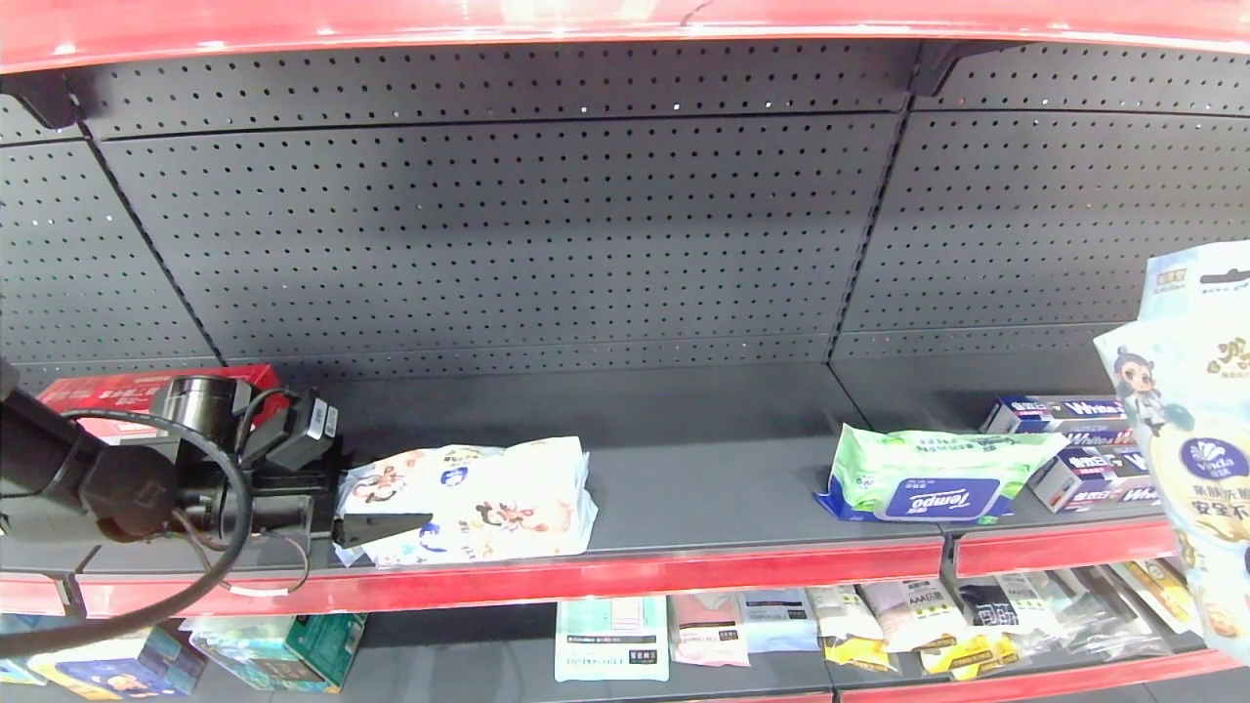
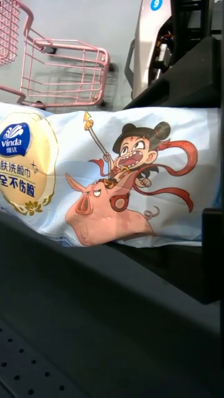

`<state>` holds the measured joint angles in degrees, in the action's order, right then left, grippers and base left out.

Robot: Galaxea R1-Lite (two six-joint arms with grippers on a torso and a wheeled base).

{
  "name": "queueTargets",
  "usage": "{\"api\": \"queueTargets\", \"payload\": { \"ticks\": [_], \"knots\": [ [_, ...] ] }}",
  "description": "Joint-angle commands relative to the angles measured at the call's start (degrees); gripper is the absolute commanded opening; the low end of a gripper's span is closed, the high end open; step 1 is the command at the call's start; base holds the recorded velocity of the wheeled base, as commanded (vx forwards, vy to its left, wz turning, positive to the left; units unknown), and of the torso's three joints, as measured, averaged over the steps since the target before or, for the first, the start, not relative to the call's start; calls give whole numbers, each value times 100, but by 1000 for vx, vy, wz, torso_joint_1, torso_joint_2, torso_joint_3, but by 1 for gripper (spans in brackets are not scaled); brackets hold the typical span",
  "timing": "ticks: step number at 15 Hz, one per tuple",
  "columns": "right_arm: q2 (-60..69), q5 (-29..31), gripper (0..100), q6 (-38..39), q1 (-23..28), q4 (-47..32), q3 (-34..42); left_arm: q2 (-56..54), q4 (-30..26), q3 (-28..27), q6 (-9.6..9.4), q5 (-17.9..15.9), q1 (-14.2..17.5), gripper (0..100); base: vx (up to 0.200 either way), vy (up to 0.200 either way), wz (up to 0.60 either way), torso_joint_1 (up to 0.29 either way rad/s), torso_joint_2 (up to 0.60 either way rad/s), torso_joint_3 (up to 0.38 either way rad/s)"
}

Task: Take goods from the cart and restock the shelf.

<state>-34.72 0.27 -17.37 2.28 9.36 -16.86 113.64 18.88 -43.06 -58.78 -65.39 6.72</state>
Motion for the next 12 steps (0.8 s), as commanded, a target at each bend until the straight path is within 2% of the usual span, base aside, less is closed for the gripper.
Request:
{"api": "queueTargets", "payload": {
  "ticks": [1, 6, 12],
  "knots": [
    [0, 0, 0, -3, 1, 4, 7, 27, -7, -1, -2, -9, -39, 0, 0, 0, 0, 0, 0, 0],
    [-9, 0, 0, -3, 1, 4, 7, 35, -34, -1, -2, 9, -144, 0, 0, 0, 0, 0, 0, 0],
    [-9, 0, 0, -3, 1, 4, 7, 18, 19, -10, 86, 202, -144, 0, 0, 0, 0, 0, 0, 0]
  ]
}}
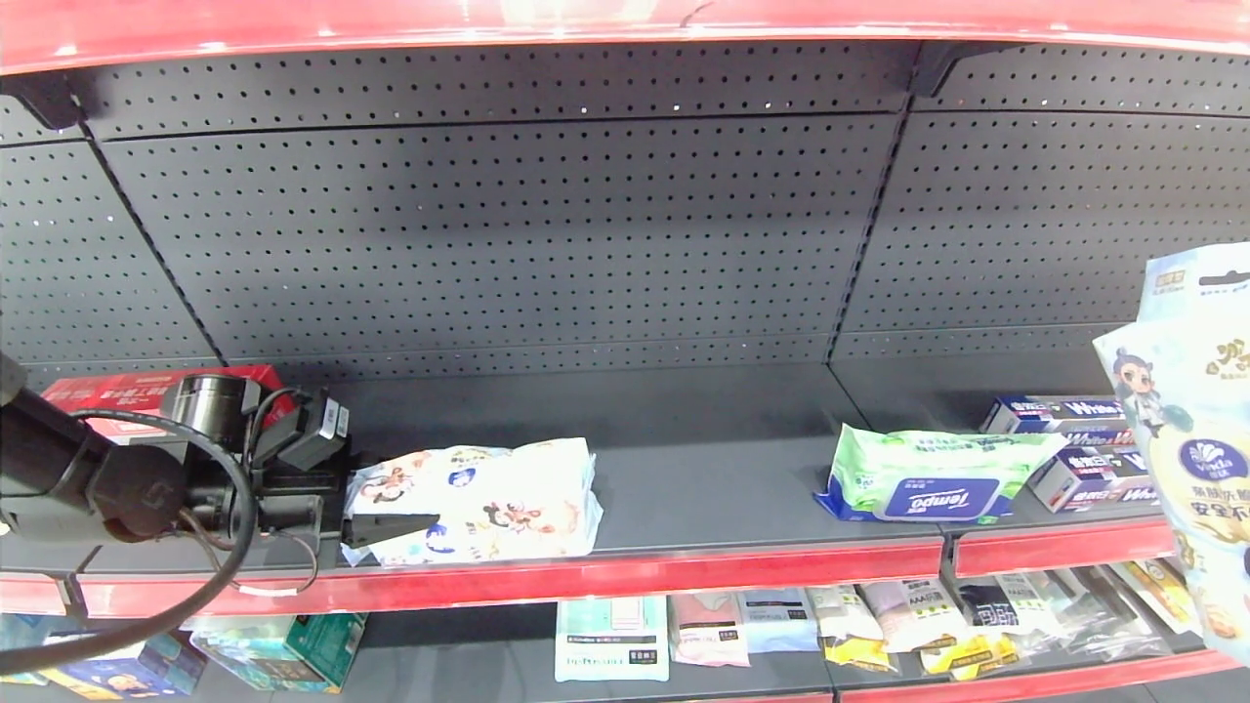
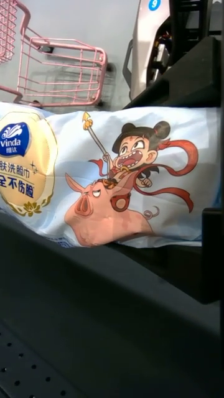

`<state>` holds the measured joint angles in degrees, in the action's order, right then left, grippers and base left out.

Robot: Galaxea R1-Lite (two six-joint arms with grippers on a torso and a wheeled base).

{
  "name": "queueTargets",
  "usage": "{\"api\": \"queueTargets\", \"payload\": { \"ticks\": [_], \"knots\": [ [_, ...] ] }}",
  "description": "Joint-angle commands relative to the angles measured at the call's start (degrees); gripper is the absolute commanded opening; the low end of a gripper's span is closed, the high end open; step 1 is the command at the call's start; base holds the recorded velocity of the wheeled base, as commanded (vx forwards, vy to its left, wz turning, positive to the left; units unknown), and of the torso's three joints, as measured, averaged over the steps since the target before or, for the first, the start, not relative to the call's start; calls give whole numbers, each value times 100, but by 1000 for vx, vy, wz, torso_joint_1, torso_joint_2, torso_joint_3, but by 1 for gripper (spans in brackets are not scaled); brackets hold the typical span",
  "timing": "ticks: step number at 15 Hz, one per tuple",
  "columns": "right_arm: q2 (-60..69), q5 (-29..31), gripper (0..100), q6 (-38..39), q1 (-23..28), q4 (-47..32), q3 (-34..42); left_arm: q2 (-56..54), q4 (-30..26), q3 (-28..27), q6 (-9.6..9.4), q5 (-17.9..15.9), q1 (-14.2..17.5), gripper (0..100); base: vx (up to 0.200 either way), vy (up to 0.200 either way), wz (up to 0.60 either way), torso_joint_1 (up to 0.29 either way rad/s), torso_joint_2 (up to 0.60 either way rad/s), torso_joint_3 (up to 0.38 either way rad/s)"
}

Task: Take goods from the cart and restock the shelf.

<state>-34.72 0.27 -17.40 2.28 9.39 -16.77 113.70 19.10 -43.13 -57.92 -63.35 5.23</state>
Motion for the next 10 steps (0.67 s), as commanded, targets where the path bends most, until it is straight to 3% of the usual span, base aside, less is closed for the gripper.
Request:
{"api": "queueTargets", "payload": {
  "ticks": [1, 10],
  "knots": [
    [-9, 0, 0, -1, 1, 2, -10, 12, 58, -2, 0, -1, -4, 0, 0, 0, 0, 0, 0, 0],
    [-9, 0, 0, -1, 1, 2, -28, 12, 252, 252, -88, 130, -136, 0, 0, 0, 0, 0, 0, 0]
  ]
}}
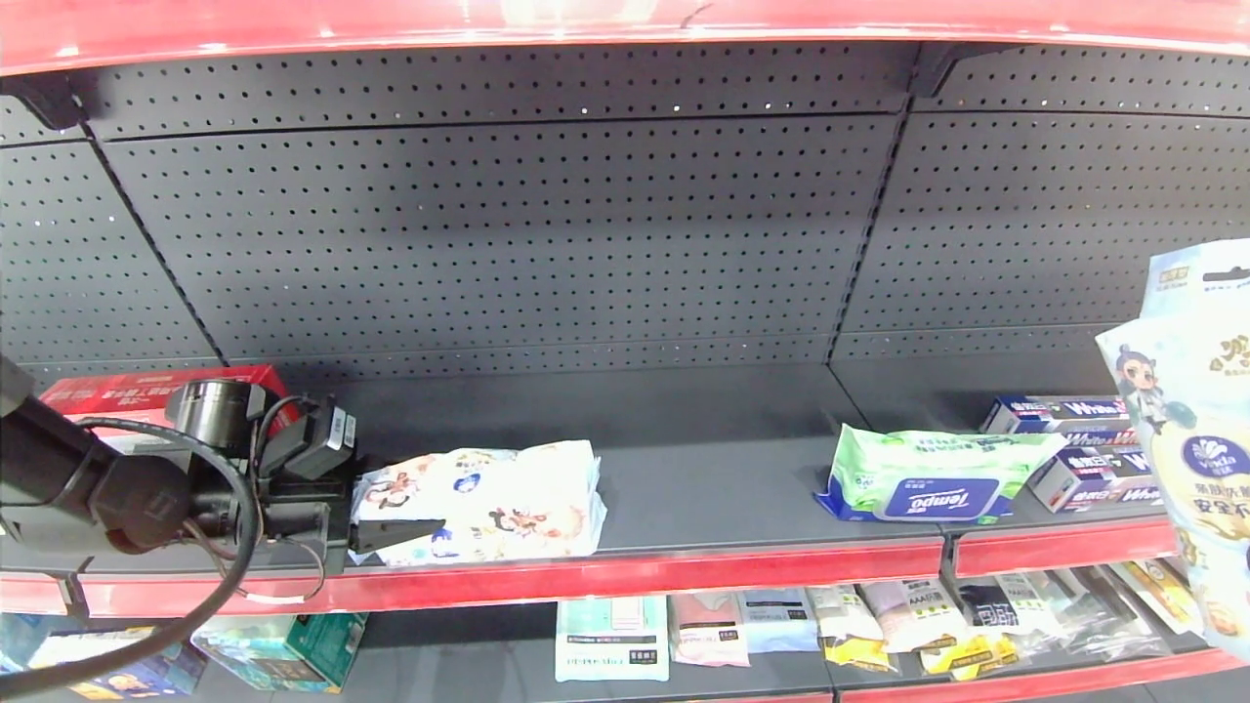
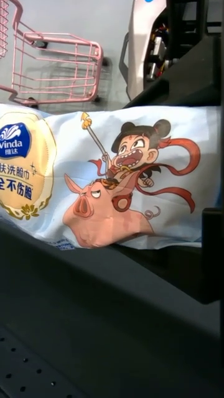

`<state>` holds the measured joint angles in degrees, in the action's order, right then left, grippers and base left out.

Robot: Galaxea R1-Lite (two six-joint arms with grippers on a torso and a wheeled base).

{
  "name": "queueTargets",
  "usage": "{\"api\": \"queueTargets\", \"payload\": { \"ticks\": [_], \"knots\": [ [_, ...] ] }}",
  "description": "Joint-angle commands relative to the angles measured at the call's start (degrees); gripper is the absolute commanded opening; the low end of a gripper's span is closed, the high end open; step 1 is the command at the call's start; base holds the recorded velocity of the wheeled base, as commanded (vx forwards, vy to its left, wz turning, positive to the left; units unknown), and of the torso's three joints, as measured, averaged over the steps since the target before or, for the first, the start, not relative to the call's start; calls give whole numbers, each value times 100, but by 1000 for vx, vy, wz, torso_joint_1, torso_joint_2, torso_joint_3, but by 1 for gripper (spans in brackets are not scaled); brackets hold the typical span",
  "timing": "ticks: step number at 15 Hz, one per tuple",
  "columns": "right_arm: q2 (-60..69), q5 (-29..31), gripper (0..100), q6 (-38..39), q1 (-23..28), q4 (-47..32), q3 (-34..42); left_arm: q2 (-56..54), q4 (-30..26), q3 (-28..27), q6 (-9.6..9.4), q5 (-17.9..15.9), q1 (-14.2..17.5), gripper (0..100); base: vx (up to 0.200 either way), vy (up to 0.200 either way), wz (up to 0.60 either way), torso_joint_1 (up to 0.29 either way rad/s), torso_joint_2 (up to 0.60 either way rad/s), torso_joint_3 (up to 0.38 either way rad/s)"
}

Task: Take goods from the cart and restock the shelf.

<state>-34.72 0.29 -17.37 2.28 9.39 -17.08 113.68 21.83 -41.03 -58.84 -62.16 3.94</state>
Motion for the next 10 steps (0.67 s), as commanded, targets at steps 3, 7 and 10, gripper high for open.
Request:
{"api": "queueTargets", "payload": {
  "ticks": [3, 7, 10],
  "knots": [
    [18, -3, 0, -3, 1, 2, 3, 32, -30, 43, 13, 11, -7, 0, 0, 0, 0, 0, 0, 0],
    [27, -3, 0, -3, 1, 2, 3, 40, -21, -10, 66, 64, -7, 0, 0, 0, 0, 0, 0, 0],
    [35, -3, 0, -3, 1, 2, 3, 40, -12, -36, 172, 72, -7, 0, 0, 0, 0, 0, 0, 0]
  ]
}}
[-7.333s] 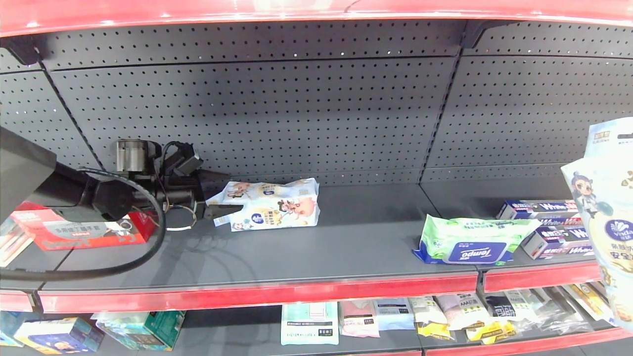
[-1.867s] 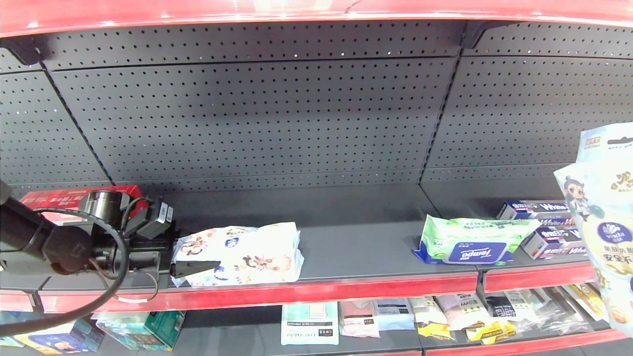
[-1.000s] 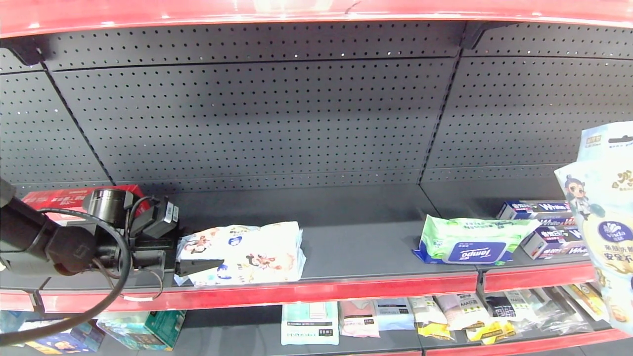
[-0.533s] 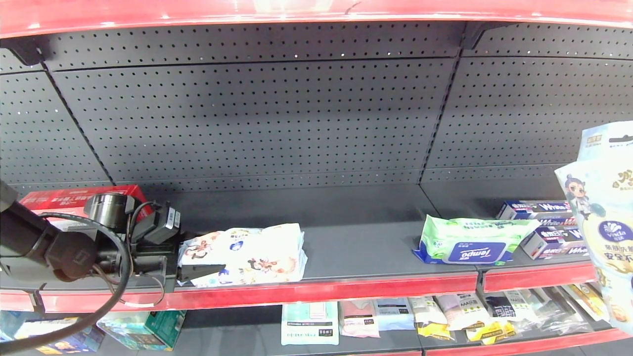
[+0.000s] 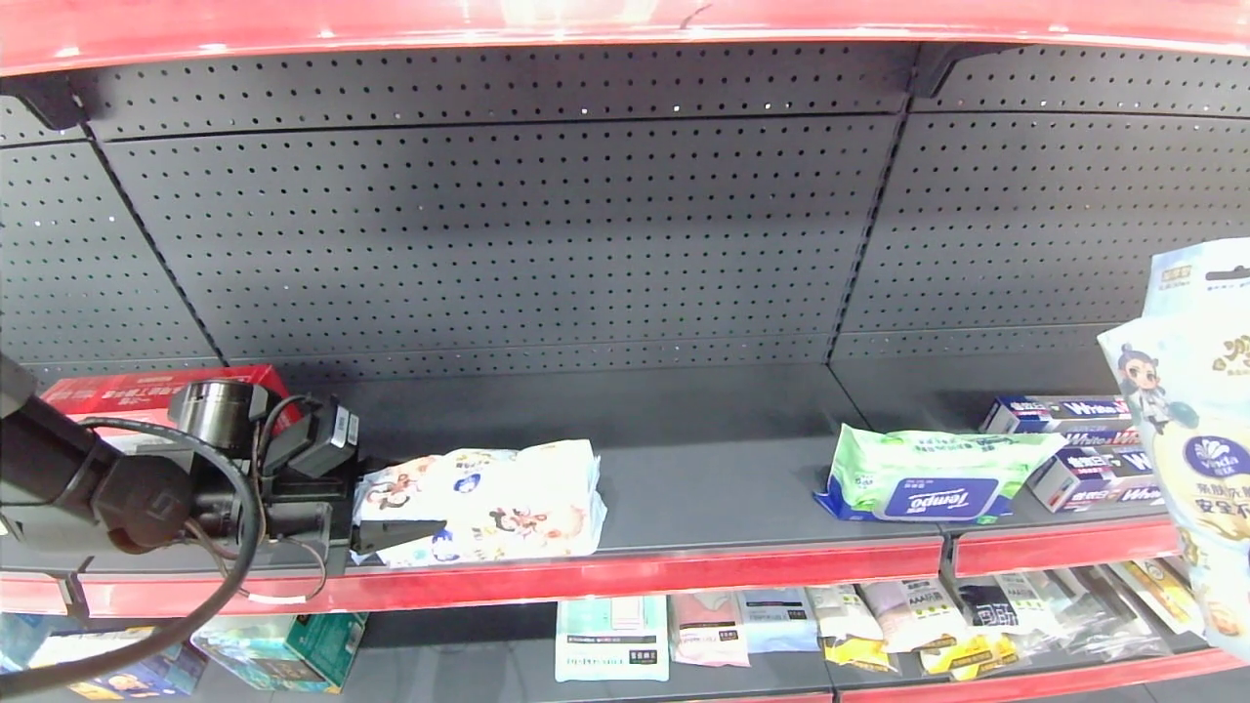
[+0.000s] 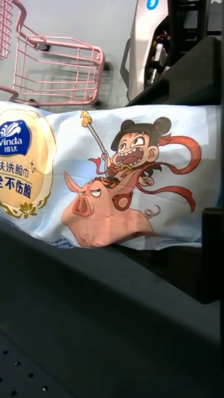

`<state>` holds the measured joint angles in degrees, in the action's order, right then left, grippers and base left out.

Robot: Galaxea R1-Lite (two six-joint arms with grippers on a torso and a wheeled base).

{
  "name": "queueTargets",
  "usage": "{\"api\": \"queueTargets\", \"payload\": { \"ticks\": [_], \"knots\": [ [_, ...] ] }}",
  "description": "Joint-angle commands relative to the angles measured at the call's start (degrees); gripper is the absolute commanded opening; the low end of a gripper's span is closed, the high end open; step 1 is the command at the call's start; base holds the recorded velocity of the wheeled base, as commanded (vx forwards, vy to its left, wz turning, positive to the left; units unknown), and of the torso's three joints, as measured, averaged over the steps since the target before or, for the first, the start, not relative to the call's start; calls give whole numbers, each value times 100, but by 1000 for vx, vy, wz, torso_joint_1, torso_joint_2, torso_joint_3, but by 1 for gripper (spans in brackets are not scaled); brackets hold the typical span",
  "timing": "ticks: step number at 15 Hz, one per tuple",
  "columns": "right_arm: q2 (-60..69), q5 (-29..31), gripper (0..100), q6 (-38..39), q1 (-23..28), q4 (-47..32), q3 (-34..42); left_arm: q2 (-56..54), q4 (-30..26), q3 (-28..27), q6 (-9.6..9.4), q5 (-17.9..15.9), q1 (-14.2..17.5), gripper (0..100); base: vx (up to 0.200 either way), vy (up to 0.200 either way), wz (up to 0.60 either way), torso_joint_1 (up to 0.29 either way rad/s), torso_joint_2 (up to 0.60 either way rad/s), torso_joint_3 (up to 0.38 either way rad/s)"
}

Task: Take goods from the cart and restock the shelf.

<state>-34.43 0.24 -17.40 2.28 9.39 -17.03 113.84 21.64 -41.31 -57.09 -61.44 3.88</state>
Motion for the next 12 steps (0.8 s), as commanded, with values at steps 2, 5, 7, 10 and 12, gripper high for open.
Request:
{"api": "queueTargets", "payload": {
  "ticks": [2, 5, 7, 10, 12],
  "knots": [
    [-3, 2, 0, -1, 1, 2, 7, 33, 7, -17, 31, 1, 8, 0, 0, 0, 0, 0, 0, 0],
    [-3, 2, 0, -1, 1, 2, 7, 33, 7, -8, 57, -8, 8, 0, 0, 0, 0, 0, 0, 0],
    [-11, 2, 0, -1, 1, 2, 7, 42, -11, -17, 66, -8, 8, 100, 0, 0, 0, 0, 0, 0],
    [-11, 2, 0, -1, 1, 2, 7, 25, 7, 1, 75, -8, 17, 100, 0, 0, 0, 0, 0, 0],
    [-3, 2, 0, -1, 1, 2, 7, -2, 33, -17, 22, -43, 78, 100, 0, 0, 0, 0, 0, 0]
  ]
}}
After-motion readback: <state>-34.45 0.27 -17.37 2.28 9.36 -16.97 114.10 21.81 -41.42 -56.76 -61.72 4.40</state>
